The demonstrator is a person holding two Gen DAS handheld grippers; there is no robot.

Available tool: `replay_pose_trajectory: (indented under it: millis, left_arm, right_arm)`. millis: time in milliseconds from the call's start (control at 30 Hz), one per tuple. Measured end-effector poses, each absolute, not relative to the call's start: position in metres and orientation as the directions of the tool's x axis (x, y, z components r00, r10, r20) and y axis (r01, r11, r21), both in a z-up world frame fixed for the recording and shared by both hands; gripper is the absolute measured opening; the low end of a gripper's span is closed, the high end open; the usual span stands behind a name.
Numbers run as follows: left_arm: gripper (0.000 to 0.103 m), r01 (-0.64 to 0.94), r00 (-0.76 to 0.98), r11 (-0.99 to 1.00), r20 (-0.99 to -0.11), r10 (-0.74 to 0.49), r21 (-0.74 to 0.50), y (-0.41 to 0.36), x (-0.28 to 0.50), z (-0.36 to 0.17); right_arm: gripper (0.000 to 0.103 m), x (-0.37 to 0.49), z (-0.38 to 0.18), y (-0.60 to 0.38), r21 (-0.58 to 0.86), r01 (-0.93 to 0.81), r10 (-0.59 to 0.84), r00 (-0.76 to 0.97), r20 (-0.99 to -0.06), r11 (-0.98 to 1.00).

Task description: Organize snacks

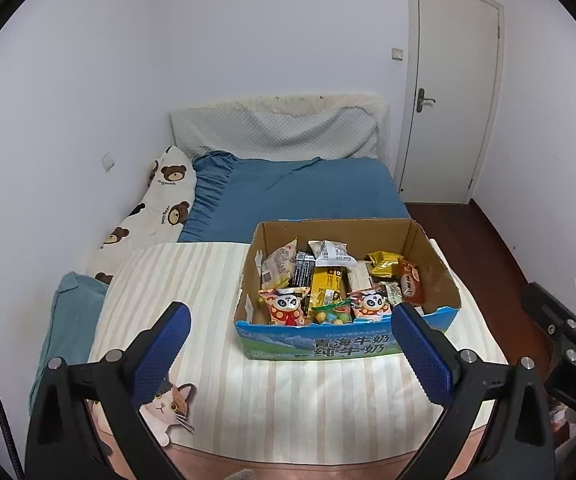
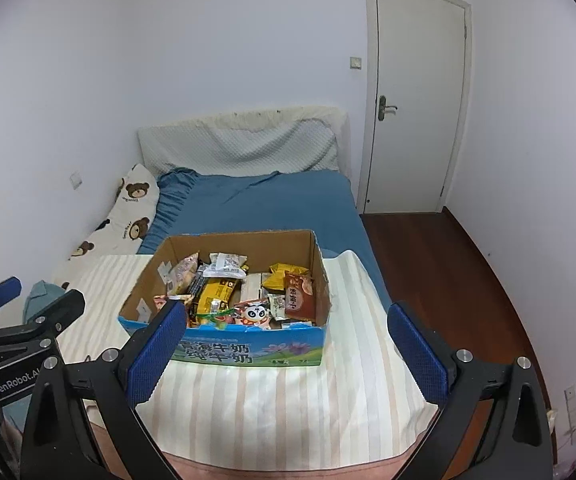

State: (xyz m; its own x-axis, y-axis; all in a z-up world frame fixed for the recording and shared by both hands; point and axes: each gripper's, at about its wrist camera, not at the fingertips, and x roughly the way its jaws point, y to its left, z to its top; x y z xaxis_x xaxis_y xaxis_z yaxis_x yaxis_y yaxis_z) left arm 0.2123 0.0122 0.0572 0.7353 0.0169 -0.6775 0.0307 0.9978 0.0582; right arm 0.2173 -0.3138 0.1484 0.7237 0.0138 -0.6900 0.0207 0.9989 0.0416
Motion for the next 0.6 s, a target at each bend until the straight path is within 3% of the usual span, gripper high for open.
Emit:
replay_pose_trajectory:
  millis: [600]
  left_arm:
    - [0.103, 0.040, 0.710, 0.997, -0.704, 0.019, 0.067, 0.011, 0.227, 0.042]
  right_arm:
    - [0.102, 0.241, 0.121, -0.311, 0.033, 0.025, 0.006, 0.696, -0.718, 0.999]
